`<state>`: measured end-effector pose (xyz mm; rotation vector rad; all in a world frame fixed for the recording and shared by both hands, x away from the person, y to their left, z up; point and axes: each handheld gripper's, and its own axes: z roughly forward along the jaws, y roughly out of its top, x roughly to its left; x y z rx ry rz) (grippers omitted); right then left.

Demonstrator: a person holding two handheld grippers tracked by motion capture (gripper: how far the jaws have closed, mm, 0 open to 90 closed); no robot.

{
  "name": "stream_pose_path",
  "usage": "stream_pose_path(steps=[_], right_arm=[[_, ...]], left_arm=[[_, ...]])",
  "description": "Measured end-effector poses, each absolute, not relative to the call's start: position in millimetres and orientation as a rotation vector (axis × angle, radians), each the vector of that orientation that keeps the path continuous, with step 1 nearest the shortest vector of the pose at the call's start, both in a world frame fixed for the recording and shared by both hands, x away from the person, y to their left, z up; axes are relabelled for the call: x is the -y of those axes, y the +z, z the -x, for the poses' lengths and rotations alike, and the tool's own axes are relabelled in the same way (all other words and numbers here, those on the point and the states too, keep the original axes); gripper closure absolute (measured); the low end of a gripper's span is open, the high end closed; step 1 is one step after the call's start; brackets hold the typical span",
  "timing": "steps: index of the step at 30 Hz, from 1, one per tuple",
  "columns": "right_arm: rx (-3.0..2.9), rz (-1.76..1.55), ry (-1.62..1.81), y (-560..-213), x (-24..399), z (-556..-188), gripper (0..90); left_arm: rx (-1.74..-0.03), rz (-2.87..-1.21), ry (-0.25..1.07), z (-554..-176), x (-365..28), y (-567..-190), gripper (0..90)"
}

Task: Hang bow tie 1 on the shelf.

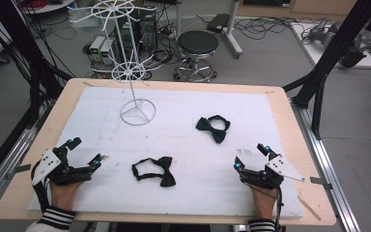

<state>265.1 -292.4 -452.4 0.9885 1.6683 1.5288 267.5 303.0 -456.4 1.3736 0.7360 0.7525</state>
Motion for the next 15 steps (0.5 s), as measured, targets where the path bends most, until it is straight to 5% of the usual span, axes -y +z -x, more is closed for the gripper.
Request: stream_pose_path(steps=[15], right_arm=[[-1.652, -1.010, 1.536, -452.4, 294.1, -265.6, 2.5]], left_arm=[[-0.733, -1.373, 0.756, -267.0, -303.0, -456.4, 1.7]])
